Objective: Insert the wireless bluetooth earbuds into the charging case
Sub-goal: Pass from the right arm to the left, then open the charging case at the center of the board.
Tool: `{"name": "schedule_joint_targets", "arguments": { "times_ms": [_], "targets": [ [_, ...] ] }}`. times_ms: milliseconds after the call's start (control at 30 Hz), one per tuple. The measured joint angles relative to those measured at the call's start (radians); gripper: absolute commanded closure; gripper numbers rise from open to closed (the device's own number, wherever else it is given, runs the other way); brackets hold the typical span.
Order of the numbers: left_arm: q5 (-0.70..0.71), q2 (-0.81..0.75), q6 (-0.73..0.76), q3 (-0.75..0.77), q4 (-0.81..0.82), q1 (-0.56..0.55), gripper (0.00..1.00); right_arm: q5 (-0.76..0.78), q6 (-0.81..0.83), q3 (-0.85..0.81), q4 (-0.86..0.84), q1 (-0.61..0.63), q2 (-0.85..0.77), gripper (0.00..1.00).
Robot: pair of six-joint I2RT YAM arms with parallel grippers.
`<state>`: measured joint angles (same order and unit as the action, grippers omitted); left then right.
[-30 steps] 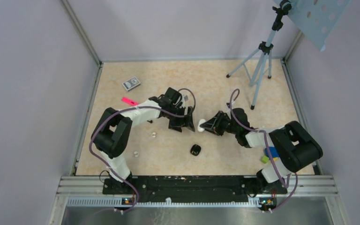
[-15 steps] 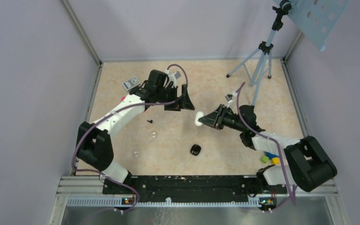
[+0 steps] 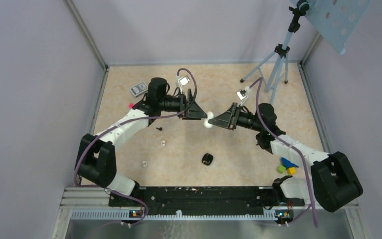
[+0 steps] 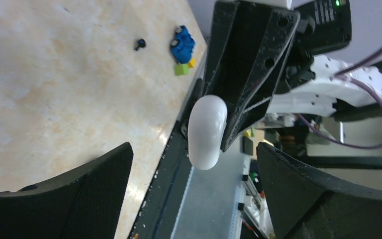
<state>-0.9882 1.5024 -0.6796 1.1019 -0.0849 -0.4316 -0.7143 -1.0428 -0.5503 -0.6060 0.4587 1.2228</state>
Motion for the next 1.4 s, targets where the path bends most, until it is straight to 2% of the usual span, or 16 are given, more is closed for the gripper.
{"name": "schedule_joint_targets", "arguments": {
  "times_ms": [133, 200, 267, 367, 500, 967, 1067, 1200, 1333, 1400],
  "targets": [
    [-0.102, -0.009, -0.154, -0.101, 0.227, 0.001, 0.11, -0.045, -0.062, -0.007, -0.097, -0.004, 0.029, 1.00],
    [-0.127, -0.009, -0.242, -0.141, 0.339, 0.000, 0.21, -0.061, -0.125, -0.006, -0.191, -0.005, 0.063, 1.00],
    [-0.140, -0.013, -0.322, -0.173, 0.441, 0.000, 0.25, -0.069, -0.186, -0.004, -0.286, -0.006, 0.103, 1.00],
    [-0.149, -0.015, -0.408, -0.198, 0.563, 0.000, 0.29, -0.070, -0.265, 0.014, -0.411, -0.006, 0.154, 1.00],
    [-0.145, -0.019, -0.481, -0.207, 0.661, -0.002, 0.46, -0.073, -0.328, 0.021, -0.496, -0.008, 0.195, 1.00],
    [-0.117, -0.023, -0.548, -0.237, 0.728, -0.011, 0.63, -0.084, -0.357, 0.020, -0.558, -0.010, 0.196, 1.00],
    [-0.113, -0.022, -0.548, -0.238, 0.729, -0.013, 0.75, -0.086, -0.357, 0.020, -0.565, -0.010, 0.196, 1.00],
    [-0.111, -0.022, -0.546, -0.241, 0.730, -0.014, 1.00, -0.096, -0.355, 0.020, -0.558, -0.011, 0.196, 1.00],
    [-0.111, -0.022, -0.552, -0.245, 0.735, -0.016, 1.00, -0.110, -0.356, 0.020, -0.563, -0.013, 0.199, 1.00],
    [-0.110, -0.022, -0.561, -0.254, 0.753, -0.016, 1.00, -0.127, -0.357, 0.020, -0.591, -0.017, 0.217, 0.90]
  ]
}}
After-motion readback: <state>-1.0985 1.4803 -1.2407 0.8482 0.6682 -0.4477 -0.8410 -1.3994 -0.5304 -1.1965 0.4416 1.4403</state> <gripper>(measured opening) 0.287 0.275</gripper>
